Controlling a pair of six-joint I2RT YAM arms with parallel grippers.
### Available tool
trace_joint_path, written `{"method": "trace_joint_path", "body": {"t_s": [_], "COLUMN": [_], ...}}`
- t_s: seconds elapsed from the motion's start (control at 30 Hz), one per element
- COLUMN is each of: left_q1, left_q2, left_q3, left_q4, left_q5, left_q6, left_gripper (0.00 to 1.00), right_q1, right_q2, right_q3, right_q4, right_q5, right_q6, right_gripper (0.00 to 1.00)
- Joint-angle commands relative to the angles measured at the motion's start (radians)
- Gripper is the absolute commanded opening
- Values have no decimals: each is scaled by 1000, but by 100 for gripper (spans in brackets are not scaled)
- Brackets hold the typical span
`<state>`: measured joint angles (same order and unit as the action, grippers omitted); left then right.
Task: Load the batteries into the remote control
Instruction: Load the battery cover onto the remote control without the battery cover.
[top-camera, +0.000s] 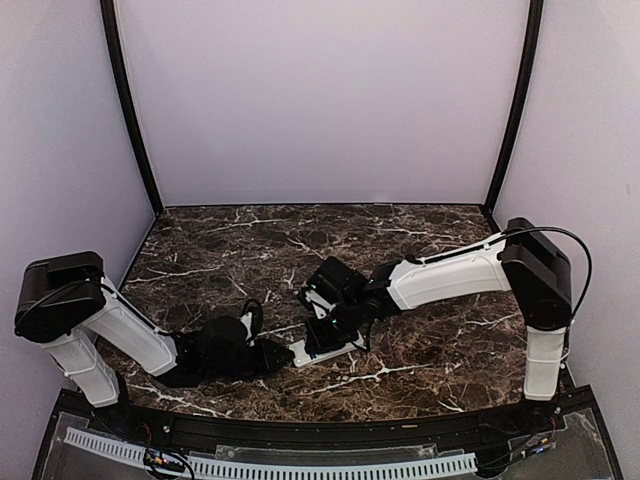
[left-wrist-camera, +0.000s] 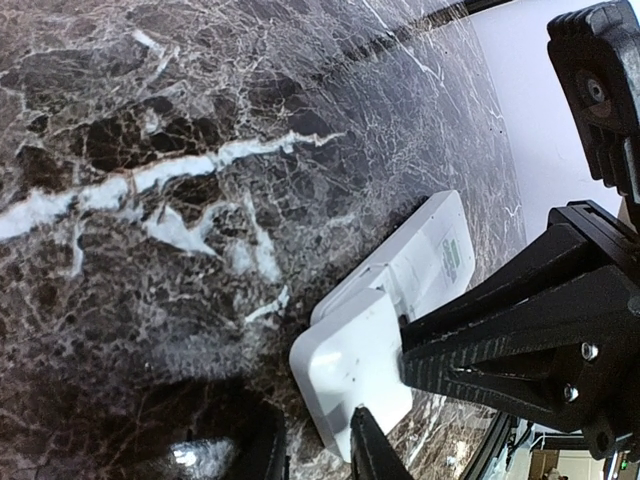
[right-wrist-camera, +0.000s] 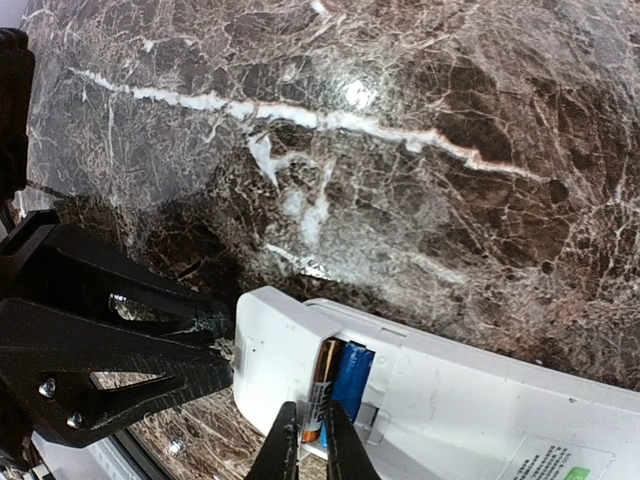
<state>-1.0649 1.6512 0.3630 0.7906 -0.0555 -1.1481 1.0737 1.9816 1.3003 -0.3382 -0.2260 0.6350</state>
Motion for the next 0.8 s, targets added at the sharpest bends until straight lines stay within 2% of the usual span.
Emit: {"method": "trace_joint_path", "body": {"t_s": [0.0, 0.77], "left_q1": [-8, -9], "left_q2": [54, 111], "left_q3": [-26, -9], "left_q4": [-128, -21], "left_q5": [37, 52], "left_q6": [26, 39], "left_gripper": [21, 13], "right_q1": [12, 12], "right_q2": [15, 20], "right_q3": [26, 24], "right_q4": [-25, -25], "right_q5": [35, 40], "right_q6": [-13, -23], "right_gripper": [9, 6]}}
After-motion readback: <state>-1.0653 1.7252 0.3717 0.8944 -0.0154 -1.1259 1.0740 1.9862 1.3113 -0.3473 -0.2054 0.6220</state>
